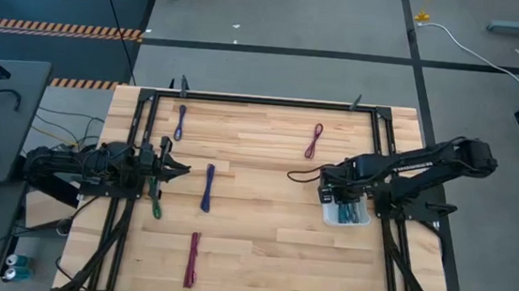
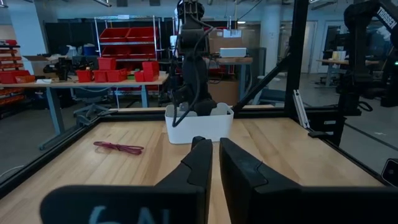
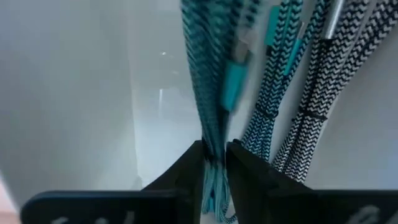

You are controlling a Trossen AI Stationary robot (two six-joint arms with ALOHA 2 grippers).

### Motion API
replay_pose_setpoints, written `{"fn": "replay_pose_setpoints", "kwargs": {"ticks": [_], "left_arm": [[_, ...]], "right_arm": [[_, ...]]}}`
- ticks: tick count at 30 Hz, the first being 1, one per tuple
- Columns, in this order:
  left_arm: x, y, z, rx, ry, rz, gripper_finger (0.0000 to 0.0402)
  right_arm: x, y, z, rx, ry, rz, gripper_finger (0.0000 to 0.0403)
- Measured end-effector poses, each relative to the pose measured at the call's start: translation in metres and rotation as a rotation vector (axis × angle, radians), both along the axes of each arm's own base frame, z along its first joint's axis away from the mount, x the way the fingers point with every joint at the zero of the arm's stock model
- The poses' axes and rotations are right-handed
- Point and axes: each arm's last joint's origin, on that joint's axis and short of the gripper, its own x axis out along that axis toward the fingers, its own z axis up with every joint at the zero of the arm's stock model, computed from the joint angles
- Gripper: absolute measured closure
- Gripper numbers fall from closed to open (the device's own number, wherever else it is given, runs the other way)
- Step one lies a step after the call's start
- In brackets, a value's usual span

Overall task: Pick and place USB-C Cables
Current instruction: Put the blue charging cable into the white bin, then put the top red charging cable into the white bin

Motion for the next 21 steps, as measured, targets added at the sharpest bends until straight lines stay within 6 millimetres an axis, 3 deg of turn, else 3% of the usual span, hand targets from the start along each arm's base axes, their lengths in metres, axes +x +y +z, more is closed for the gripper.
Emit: {"fn": "replay_pose_setpoints", "kwargs": {"ticks": [6, 9, 13, 17, 21], "left_arm": [[0.0, 0.0, 0.0, 0.0, 0.0, 0.0, 0.0369], [0.0, 0.0, 0.0, 0.0, 0.0, 0.0, 0.0373], [0.0, 0.0, 0.0, 0.0, 0.0, 0.0, 0.0371], [0.0, 0.0, 0.0, 0.0, 0.0, 0.0, 0.0365], [0.0, 0.0, 0.0, 0.0, 0.0, 0.0, 0.0363]], "right_arm": [[0.0, 0.0, 0.001, -0.002, 0.011, 0.011, 0.0295], [0.001, 0.0, 0.013, -0.011, 0.007, 0.018, 0.0284], [0.007, -0.001, 0.051, -0.051, -0.049, 0.039, 0.0283], [0.017, -0.006, 0.098, -0.11, -0.211, 0.079, 0.0284], [0.031, -0.018, 0.135, -0.324, -0.408, 0.062, 0.0284]]}}
